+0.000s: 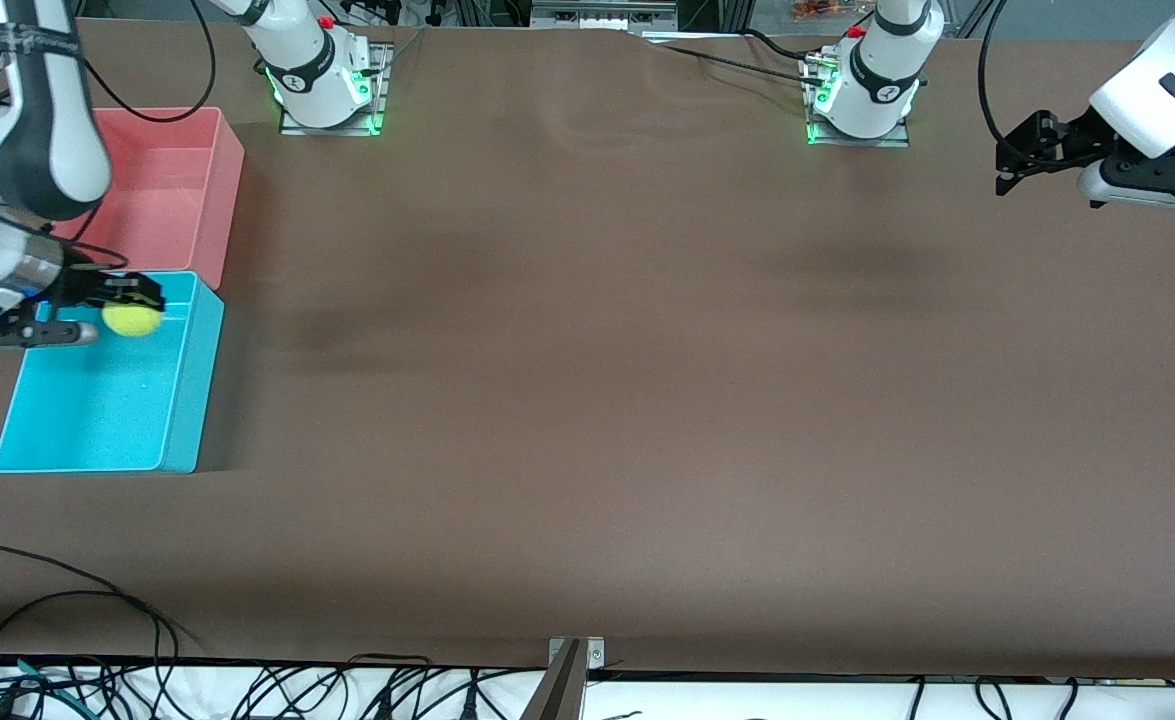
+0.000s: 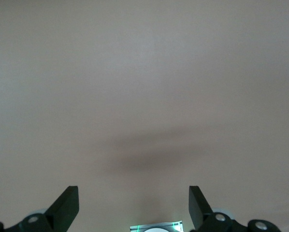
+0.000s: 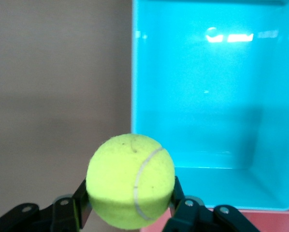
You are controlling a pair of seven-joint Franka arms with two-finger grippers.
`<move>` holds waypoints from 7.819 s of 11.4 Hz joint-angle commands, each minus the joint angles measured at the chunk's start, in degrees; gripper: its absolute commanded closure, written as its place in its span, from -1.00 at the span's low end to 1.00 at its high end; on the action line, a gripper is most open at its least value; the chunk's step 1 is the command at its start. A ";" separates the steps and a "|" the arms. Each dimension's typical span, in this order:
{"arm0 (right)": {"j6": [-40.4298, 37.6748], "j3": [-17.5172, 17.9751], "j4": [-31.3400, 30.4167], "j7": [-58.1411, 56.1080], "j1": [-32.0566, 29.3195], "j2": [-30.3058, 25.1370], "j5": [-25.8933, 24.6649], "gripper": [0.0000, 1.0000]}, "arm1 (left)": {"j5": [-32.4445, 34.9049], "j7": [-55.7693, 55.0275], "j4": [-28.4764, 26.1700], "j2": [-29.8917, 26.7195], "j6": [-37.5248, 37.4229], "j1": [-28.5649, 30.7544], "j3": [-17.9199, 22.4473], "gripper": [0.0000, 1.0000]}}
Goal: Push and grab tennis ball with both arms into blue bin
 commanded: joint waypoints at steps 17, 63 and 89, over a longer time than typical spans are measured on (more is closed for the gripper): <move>4.91 -0.71 8.54 -19.90 -12.37 20.65 6.59 0.97 | -0.85 0.34 -1.41 -0.77 0.15 0.84 0.08 -1.00; -35.94 0.44 42.20 -8.16 -3.42 14.96 8.00 -1.00 | -1.55 0.25 5.97 5.39 0.76 -1.36 -0.19 -1.00; -35.08 23.11 22.77 13.75 -15.36 -11.51 -3.43 -1.00 | -1.64 0.34 5.88 5.39 0.41 -1.18 -0.10 -1.00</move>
